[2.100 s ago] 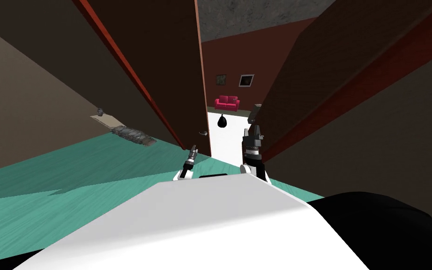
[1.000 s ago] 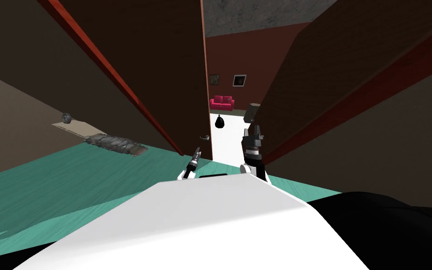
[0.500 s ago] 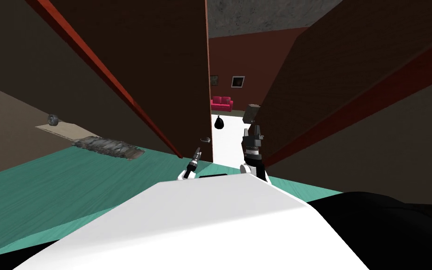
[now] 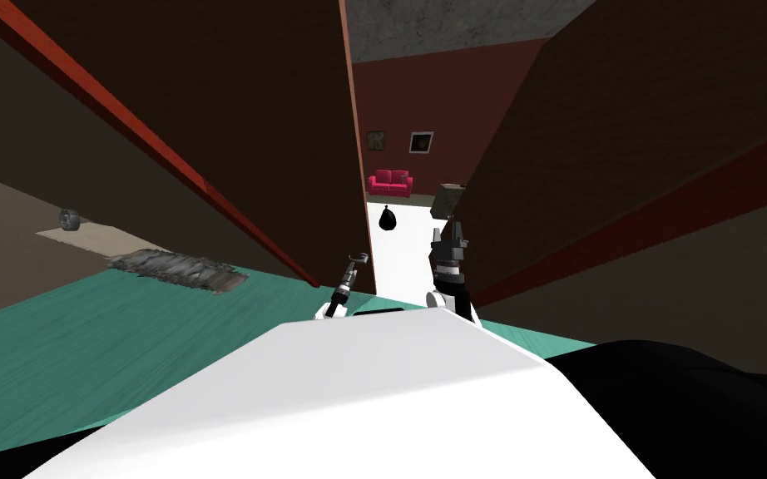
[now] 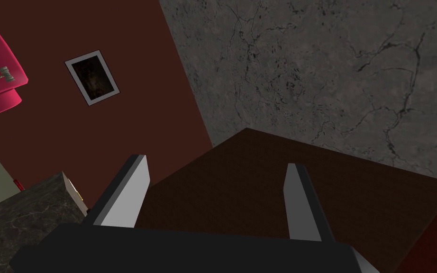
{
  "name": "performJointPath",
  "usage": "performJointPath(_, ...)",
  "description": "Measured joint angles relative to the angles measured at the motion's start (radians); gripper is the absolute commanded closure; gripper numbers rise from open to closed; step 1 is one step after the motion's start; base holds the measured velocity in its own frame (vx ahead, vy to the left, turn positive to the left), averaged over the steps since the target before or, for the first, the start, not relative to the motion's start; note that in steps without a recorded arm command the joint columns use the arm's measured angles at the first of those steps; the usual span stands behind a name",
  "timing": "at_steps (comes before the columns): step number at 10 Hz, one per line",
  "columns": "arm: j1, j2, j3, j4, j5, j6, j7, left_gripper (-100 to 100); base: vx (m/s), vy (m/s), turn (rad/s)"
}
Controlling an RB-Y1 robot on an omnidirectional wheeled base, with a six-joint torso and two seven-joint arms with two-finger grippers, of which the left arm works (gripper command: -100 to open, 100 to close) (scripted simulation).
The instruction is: Push the door open
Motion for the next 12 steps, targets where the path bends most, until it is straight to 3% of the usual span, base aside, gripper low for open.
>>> performJointPath(4,-0.001,-0.014,0.007,0.009,0.004,-0.006,-0.008,-100,0.141,-0.037,-0.015)
performJointPath(5,-0.002,-0.015,0.007,0.009,0.004,-0.006,-0.008,100,-0.01,0.004,0.003)
performJointPath(10,0.0,-0.014,0.007,0.011,0.003,-0.003,-0.008,100,-0.013,0.005,-0.002)
performJointPath(12,0.003,-0.014,0.01,0.019,0.005,-0.003,-0.011,100,0.13,-0.05,0.029)
